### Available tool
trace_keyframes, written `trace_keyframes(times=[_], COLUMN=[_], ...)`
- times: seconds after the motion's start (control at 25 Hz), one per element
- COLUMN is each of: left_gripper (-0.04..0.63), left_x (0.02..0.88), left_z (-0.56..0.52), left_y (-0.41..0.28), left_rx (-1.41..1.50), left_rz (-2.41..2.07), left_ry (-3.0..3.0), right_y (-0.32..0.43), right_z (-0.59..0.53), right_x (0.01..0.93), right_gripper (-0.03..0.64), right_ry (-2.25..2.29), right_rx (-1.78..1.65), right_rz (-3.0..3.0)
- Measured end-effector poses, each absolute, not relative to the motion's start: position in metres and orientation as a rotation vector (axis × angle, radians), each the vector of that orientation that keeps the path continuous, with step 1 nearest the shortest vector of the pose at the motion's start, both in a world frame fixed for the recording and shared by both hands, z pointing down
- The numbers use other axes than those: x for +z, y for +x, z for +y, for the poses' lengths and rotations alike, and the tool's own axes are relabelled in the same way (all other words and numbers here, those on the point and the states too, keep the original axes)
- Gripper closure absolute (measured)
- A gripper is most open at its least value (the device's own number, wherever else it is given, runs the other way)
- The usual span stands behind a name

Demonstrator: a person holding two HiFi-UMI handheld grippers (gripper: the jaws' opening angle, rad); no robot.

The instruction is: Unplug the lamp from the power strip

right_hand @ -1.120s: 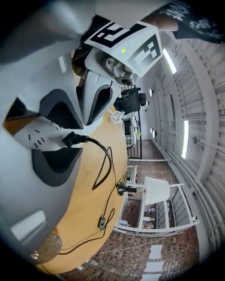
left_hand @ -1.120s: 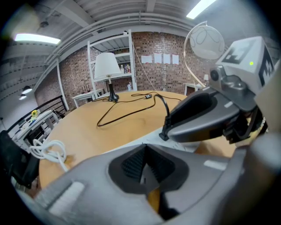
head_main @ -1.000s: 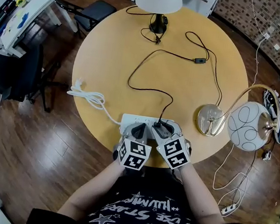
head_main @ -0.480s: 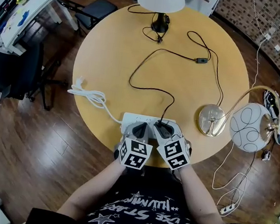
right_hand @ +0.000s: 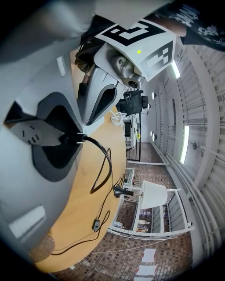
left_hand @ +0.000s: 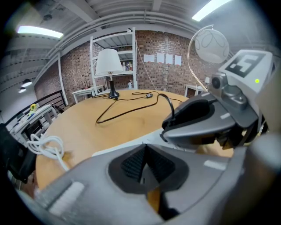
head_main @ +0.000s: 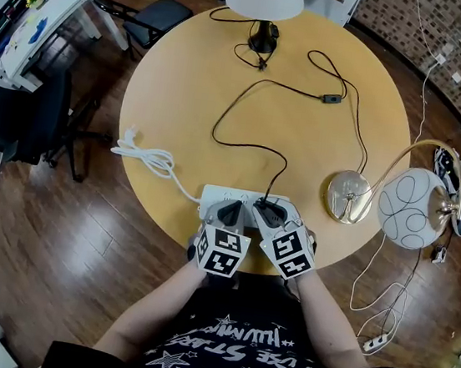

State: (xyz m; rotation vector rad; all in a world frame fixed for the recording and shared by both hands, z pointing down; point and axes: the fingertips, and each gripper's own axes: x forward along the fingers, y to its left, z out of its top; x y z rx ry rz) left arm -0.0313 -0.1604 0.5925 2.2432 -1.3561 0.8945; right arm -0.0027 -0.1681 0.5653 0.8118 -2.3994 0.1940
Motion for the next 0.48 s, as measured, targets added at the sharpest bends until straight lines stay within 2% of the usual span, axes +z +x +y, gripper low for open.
trace_keyframes(times=[0.16, 0.32, 0.48], left_gripper=[0.591, 0.591, 0.591], left_x=[0.592, 0.591, 0.592], left_z=[-0.16, -0.161, -0.161], left_y=[-0.031, -0.032, -0.032], left_rx=[0.893, 0.886, 0.885], left_rz=[-1.354, -1.357, -1.361], left_ry=[2.241, 2.235, 2.234], right_y=[-0.001, 0.017, 0.015], right_z=[-0.166, -0.179, -0.182], right_x=[0.564, 0.556, 0.544], right_gripper=[0.541, 0.545, 0.546], right_ry=[0.825, 0.987, 0.978], right_rx=[0.213, 0.424, 0.368], right_rz=[-2.427, -2.533, -2.549])
